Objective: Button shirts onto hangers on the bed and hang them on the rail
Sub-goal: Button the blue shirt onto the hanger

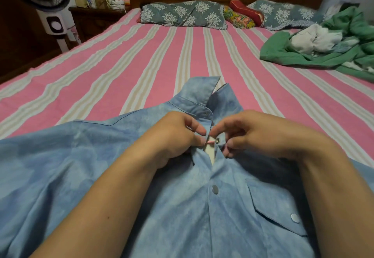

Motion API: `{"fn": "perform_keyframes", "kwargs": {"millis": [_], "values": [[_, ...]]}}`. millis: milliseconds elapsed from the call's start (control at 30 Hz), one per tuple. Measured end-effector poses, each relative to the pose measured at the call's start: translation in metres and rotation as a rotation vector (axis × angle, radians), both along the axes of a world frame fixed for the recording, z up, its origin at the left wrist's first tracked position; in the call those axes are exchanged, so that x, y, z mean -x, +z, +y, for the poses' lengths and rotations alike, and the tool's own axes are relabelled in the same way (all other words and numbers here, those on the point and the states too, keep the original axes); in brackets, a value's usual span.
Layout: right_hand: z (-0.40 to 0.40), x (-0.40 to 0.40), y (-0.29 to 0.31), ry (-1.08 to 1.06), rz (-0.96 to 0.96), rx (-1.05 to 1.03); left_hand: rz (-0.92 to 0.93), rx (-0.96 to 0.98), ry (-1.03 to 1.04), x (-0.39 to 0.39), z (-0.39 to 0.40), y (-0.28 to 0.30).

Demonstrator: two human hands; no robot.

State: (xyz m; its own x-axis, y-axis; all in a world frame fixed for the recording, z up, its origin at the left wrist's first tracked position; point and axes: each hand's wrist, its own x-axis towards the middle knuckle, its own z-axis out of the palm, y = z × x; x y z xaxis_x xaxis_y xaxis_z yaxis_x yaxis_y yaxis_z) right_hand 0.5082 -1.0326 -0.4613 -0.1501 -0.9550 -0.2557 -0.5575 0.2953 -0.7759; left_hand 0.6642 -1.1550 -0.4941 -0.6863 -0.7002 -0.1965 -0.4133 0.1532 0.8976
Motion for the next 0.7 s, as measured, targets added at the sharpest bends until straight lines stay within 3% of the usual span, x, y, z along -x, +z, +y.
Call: {"fn": "perform_keyframes", "kwargs": {"millis": [167, 700], "values": [[-0.010, -0.001, -0.007, -0.036, 0.104, 0.150, 0.110, -0.120, 0.042, 0.000, 0.000, 0.001], [-0.023, -0.011, -0.020, -0.067, 0.399, 0.196, 0.015, 0.041, -0.021, 0.001, 0.004, 0.000]]}}
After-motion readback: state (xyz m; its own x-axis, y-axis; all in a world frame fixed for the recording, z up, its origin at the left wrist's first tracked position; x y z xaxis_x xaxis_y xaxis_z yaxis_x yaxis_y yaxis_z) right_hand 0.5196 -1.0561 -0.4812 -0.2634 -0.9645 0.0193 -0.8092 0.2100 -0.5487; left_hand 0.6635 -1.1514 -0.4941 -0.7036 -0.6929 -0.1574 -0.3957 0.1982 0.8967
